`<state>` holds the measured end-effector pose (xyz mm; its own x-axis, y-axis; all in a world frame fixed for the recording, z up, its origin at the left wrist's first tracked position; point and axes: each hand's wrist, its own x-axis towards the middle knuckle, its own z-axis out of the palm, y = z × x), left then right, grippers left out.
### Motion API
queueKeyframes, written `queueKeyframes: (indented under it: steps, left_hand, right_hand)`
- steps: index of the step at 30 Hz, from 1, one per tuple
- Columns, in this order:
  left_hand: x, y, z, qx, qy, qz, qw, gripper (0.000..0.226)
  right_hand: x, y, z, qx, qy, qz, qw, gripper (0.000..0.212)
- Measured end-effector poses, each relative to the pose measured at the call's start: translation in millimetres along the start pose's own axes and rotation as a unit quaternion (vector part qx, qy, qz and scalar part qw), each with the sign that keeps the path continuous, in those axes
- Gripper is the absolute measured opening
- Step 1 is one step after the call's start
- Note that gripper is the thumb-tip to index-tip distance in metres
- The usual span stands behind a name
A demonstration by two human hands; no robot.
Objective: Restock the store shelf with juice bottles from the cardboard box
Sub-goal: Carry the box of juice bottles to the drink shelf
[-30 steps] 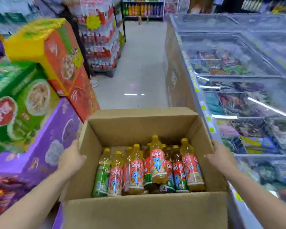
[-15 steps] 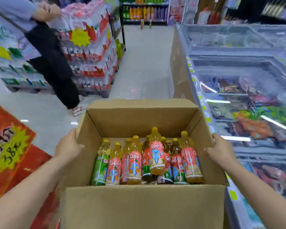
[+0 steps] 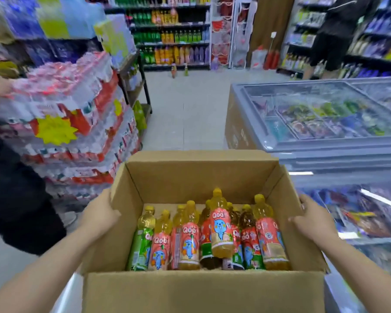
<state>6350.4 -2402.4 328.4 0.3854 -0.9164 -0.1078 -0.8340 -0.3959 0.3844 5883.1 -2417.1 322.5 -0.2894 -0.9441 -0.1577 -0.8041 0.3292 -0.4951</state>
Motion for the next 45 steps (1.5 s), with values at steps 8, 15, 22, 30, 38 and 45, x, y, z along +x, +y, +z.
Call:
queueKeyframes:
  steps: [8,15,22,30,38,45]
  left_hand:
    - [322,95,10,0.008,0.004,-0.024,1.000,0.041]
    - [601,166,9,-0.012,0.009,-0.032,0.999,0.037]
    - [874,248,12,0.022,0.006,-0.011,1.000,0.037]
    - [1182,349,20,0.027,0.007,-0.011,1.000,0.031]
    - [1470,434,14,-0.003,-0.002,-0.049,0.999,0.029]
    - [1738,482,5,-0.004,-0.005,-0.047,0.999,0.041]
  right_hand:
    - [318,-139,27,0.000,0.006,-0.021,1.000,0.034]
    - [578,-280,48,-0.013,-0.011,-0.028,0.999,0.026]
    - [822,-396,78,-0.009,-0.009,-0.012,1.000,0.025]
    - [1123,-524,109,0.013,0.000,-0.023,1.000,0.026]
    - [1401,-671,135,-0.003,-0.003,-0.039,0.999,0.028]
    - [1628,-809,172,-0.010,0.000,-0.030,0.999,0.028]
